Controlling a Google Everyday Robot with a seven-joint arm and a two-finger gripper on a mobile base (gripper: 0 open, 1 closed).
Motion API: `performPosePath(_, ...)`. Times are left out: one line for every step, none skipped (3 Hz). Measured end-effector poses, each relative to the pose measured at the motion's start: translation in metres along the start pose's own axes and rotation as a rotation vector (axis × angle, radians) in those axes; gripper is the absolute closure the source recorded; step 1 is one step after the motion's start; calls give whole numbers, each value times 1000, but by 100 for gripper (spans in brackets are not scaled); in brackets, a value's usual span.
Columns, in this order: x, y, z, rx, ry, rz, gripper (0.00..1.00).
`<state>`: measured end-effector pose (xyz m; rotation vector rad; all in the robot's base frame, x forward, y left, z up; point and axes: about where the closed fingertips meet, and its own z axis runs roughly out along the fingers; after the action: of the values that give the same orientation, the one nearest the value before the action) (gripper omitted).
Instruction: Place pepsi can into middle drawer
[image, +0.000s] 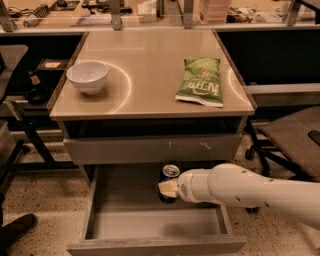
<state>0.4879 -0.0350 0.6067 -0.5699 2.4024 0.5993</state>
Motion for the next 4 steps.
performPosePath(0,0,0,-1,0,0,100)
performPosePath(17,4,19,7,0,51,100)
performPosePath(39,3,55,22,-10,114,100)
performPosePath(57,-2,81,27,-14,168,100)
